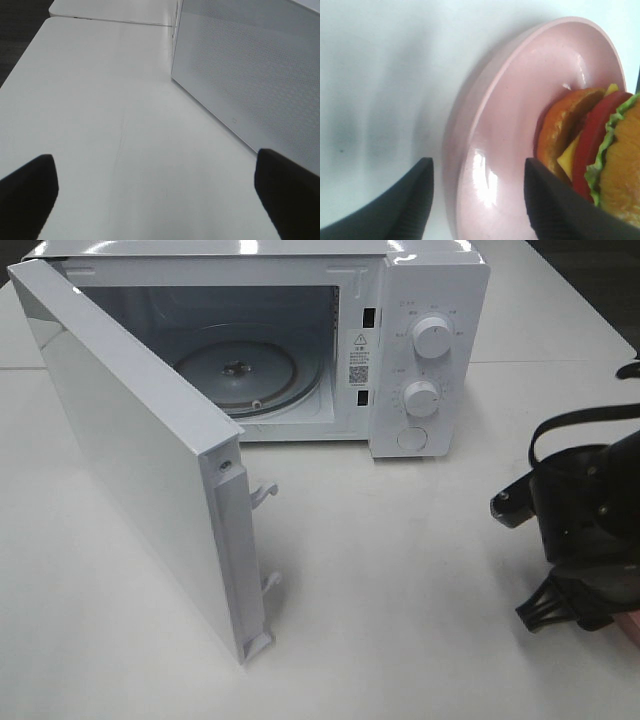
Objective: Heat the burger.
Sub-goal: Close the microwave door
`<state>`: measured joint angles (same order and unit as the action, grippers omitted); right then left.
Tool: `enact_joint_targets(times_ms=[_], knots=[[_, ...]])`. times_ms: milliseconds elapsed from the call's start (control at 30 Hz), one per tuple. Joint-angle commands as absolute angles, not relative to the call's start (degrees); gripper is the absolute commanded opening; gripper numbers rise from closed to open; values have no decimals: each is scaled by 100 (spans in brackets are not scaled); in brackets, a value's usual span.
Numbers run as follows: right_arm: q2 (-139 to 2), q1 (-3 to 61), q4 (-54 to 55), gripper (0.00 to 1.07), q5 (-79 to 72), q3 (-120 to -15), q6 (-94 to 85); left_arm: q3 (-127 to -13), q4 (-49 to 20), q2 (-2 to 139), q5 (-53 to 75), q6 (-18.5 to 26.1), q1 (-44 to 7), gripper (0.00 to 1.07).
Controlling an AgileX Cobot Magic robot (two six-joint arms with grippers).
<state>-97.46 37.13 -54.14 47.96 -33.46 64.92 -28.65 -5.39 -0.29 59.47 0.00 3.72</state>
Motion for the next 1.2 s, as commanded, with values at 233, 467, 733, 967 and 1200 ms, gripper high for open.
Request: enact_joint_targets(times_ms=[233,467,733,967,1200], knots=[[-8600,3707,-4085,63,4526,-3799,4624,-2853,-567,-155,5907,0,372,100],[-7861,3707,-2911,84,4778,-4280,3254,-2853,-567,-155,5907,0,372,100],[-7036,3707,-1633,78,5764,-4882,1576,-2853,-567,-155,5907,0,372,100],[-6050,3707,-1197,78,6102,-4876,1232,-2853,-567,-155,5907,0,372,100],[-5013,3707,-1180,78,6537,-4876,1049,-2853,-567,-155,5907,0,372,100]])
